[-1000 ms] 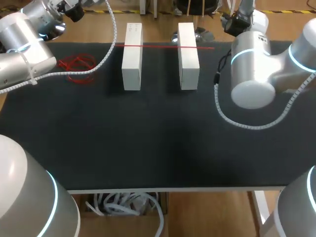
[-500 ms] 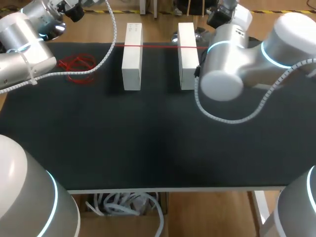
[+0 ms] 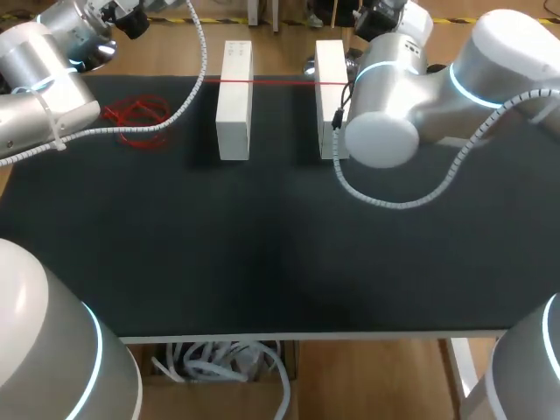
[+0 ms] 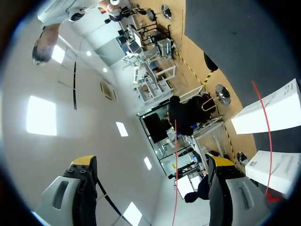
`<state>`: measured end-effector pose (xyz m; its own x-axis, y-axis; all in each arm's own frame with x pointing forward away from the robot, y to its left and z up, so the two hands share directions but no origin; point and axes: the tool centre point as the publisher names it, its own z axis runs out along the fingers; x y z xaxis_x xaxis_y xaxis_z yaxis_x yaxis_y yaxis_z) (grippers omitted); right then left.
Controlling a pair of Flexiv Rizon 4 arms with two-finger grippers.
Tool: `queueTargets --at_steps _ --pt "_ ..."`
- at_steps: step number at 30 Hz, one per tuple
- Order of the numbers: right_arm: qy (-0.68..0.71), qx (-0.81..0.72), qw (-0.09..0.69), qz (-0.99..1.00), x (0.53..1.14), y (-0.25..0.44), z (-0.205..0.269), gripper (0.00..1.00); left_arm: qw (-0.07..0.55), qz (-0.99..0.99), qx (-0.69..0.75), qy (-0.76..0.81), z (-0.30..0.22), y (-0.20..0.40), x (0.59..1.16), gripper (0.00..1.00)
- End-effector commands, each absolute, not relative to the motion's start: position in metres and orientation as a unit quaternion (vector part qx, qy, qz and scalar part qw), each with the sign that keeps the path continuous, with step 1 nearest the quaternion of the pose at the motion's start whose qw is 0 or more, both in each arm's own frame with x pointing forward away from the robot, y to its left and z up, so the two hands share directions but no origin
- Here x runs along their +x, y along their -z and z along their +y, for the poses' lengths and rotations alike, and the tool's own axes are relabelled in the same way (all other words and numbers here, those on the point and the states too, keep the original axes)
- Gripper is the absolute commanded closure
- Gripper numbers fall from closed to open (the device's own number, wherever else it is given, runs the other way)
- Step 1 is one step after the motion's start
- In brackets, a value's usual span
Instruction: Grab the tape and strap the tape.
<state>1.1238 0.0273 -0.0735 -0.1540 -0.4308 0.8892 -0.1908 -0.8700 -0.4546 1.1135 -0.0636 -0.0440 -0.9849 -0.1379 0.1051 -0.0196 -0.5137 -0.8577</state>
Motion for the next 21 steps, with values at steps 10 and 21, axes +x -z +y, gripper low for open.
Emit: queueTargets --at_steps 10,21 --pt "0.629 -0.710 0.057 0.313 1.127 0.070 0.023 0.00 0.035 0.491 -0.081 0.866 -0.064 0.044 1.113 1.00" --pt "0.620 -0.730 0.039 0.287 1.130 0.068 0.033 0.00 0.035 0.491 -0.081 0.866 -0.064 0.044 1.113 1.00"
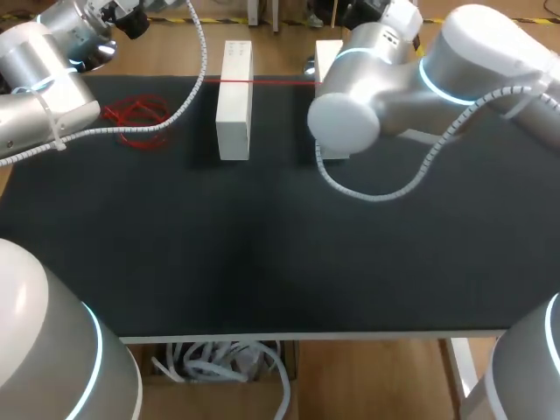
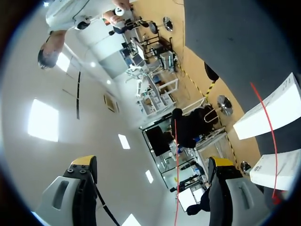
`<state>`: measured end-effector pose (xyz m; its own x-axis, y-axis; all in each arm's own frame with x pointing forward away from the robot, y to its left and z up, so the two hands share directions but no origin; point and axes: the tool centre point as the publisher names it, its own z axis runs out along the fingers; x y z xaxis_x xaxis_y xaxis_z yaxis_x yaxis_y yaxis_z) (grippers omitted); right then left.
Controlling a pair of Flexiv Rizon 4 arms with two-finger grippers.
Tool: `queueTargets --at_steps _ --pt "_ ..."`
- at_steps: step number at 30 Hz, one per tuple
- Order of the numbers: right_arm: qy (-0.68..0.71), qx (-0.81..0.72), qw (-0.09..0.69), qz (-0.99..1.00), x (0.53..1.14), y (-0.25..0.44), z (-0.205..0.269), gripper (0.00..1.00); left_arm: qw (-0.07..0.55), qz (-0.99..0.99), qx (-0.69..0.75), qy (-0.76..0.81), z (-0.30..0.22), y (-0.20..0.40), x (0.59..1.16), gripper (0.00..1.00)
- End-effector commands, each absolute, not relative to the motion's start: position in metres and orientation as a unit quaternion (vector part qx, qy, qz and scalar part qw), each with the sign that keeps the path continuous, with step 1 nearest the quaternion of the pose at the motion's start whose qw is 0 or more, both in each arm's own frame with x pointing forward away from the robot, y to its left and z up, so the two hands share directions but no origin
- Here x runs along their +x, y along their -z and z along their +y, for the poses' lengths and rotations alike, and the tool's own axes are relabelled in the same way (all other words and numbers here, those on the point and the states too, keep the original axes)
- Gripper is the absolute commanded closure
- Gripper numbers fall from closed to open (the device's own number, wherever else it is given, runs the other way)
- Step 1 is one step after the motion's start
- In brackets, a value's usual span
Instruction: Grab the tape and strap the tape.
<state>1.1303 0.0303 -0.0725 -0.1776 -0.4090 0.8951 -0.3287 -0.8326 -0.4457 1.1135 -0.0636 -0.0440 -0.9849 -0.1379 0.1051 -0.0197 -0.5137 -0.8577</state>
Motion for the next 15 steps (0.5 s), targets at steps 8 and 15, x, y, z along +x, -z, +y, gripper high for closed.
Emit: queueTargets --at_steps 8,15 --pt "0.617 -0.751 0.020 0.234 1.115 0.076 0.020 0.00 0.035 0.491 -0.081 0.866 -0.064 0.044 1.113 1.00" --pt "0.583 -0.755 0.112 0.279 1.120 0.077 0.019 0.00 0.035 0.491 -0.081 0.866 -0.064 0.044 1.113 1.00"
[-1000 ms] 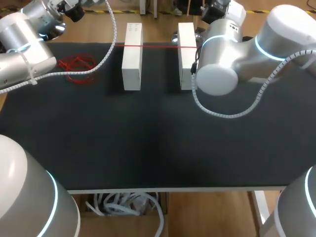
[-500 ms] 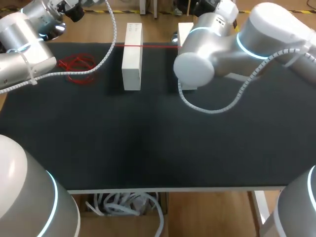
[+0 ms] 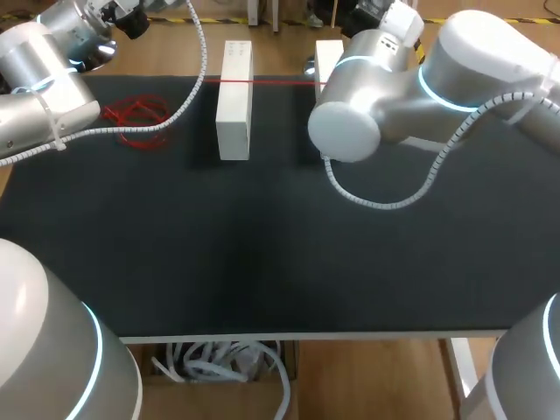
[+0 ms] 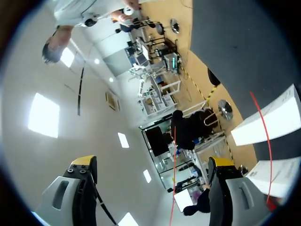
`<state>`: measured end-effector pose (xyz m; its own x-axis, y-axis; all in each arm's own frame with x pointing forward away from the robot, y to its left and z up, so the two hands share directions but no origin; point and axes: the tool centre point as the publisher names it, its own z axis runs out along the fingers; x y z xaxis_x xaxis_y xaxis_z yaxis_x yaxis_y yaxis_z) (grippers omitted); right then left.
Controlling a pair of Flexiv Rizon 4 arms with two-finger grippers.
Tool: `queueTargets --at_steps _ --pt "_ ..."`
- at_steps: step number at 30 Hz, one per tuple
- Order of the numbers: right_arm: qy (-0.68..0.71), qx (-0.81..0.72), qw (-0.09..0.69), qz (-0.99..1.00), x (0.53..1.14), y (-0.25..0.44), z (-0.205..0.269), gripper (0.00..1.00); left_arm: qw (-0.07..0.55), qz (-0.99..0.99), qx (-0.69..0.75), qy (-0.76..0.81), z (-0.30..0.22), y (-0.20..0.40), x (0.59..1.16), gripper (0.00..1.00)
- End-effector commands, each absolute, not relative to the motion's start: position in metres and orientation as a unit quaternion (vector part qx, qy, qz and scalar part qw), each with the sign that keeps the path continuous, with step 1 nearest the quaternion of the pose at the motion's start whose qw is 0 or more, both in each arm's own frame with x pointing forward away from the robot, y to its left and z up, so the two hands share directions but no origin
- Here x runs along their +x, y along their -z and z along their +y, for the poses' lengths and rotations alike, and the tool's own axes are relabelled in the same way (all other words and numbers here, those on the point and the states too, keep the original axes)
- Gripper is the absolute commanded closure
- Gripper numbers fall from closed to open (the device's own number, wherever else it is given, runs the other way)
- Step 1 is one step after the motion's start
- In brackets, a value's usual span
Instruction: Grab the tape and strap the tape.
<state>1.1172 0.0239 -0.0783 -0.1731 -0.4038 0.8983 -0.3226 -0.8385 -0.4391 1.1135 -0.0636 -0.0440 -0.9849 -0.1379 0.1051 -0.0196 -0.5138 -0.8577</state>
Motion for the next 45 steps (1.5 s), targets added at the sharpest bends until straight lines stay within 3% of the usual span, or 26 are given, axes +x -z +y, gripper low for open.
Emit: queueTargets --at_steps 1,13,25,45 --pt "0.585 -0.754 0.112 0.279 1.122 0.078 0.020 0.00 0.035 0.491 -0.081 0.866 -0.064 0.044 1.113 1.00" --pt "0.581 -0.754 0.199 0.232 1.126 0.071 0.023 0.00 0.035 0.491 -0.081 0.866 -0.064 0.044 1.113 1.00" --pt "0.586 -0.762 0.135 0.239 1.133 0.075 0.026 0.00 0.035 0.491 -0.081 0.866 -0.064 0.044 1.113 1.00" --pt "0.580 -0.778 0.125 0.205 1.146 0.068 0.051 0.00 0.035 0.491 -0.081 0.866 -0.064 0.044 1.113 1.00"
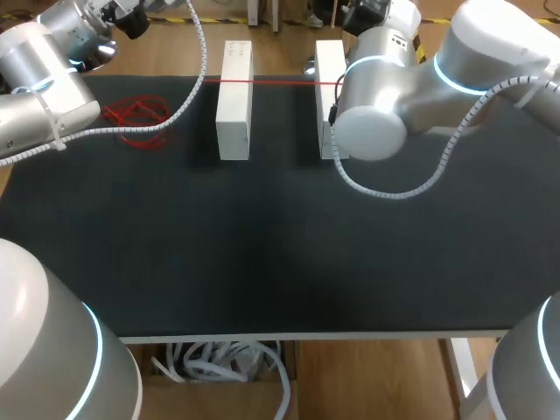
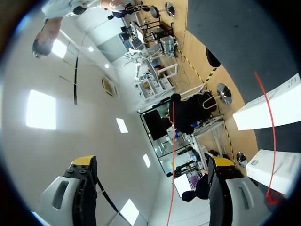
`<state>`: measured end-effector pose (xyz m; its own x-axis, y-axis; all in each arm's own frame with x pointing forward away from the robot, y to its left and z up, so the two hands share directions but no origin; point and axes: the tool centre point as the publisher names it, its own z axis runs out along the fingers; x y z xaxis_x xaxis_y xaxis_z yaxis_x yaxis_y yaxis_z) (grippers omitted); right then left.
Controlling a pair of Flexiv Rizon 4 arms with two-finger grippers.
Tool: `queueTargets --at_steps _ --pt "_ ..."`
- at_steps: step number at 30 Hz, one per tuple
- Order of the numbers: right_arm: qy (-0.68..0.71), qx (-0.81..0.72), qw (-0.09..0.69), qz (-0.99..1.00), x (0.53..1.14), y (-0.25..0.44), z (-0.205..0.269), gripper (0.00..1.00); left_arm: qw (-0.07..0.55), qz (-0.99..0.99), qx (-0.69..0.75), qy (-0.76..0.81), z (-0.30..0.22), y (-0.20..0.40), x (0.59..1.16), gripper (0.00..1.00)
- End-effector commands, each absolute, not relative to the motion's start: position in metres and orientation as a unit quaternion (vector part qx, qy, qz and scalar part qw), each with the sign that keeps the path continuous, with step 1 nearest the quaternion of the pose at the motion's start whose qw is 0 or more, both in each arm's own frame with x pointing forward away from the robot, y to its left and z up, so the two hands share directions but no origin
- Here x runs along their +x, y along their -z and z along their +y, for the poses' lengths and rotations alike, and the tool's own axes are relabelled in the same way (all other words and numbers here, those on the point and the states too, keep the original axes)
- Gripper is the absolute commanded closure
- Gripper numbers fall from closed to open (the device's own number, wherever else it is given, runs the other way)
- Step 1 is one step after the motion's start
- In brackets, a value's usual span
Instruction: Grab the tape and strap the tape.
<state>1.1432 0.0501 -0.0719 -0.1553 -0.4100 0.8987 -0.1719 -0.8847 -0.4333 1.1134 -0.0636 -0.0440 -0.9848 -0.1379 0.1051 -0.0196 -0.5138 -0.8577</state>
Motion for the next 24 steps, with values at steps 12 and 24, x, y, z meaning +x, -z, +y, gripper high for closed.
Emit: queueTargets --at_steps 12,24 --pt "0.554 -0.795 0.094 0.230 1.1415 0.0772 0.0559 0.00 0.035 0.491 -0.081 0.866 -0.0642 0.0441 1.1127 1.00" --pt "0.540 -0.792 0.159 0.237 1.1359 0.0684 0.0614 0.00 0.035 0.491 -0.081 0.866 -0.0642 0.0441 1.1127 1.00"
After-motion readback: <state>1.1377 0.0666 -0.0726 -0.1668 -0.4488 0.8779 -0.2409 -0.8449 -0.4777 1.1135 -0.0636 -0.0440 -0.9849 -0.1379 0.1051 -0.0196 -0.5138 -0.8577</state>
